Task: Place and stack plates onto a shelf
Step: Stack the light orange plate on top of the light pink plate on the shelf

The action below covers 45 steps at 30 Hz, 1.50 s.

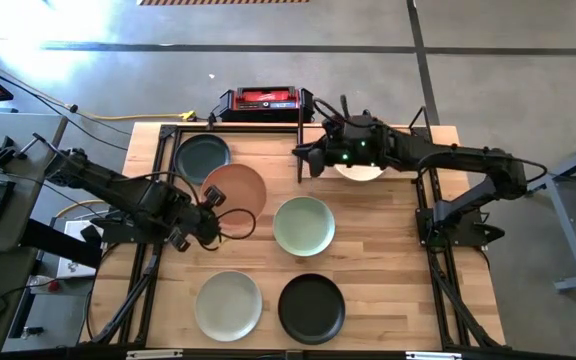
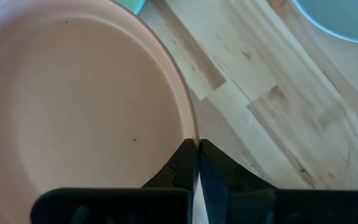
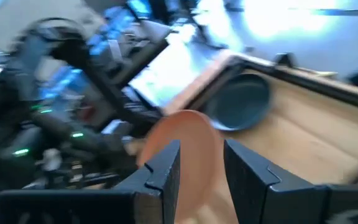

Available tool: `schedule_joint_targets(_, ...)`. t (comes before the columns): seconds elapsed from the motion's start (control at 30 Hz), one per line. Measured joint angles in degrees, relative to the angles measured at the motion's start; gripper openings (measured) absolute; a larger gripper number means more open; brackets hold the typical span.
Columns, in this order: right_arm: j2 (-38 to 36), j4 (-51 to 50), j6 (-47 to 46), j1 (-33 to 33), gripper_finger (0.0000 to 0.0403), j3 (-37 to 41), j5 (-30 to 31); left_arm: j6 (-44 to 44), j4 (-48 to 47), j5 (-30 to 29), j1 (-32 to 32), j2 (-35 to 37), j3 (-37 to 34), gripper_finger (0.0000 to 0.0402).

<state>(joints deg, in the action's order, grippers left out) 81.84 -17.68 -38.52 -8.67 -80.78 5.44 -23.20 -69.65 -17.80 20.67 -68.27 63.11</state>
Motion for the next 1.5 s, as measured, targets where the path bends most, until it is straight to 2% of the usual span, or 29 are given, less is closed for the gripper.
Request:
schedule_joint_targets(0.1,1.02,-7.07,-0.18,-0.03,0.0105,-2.76,3.12,-0.1,0.11,0.03,-1.03,0.0,0.0,0.0001)
schedule_joint_targets(0.27,5.39,-13.1,-4.3,0.02,0.0105,-4.35,2.78,-5.09,2.64,-0.52,-2.11,0.01,0.0,0.0001)
schedule_joint_targets(0.63,14.34,-12.37,-9.47,2.1,0.0105,-4.43,-2.73,-15.14,3.32,-3.25,-5.03,-3.23,-0.02,0.0001)
schedule_joint_targets(1.07,16.5,-11.78,-10.51,2.71,0.0105,-4.43,-1.01,-19.07,6.41,-9.78,-5.4,-10.12,-0.04,0.0001)
schedule_joint_targets(1.5,16.5,-14.91,-10.49,2.67,0.0105,-4.43,1.19,-19.04,14.51,-10.96,-5.23,-10.56,-0.04,0.0001)
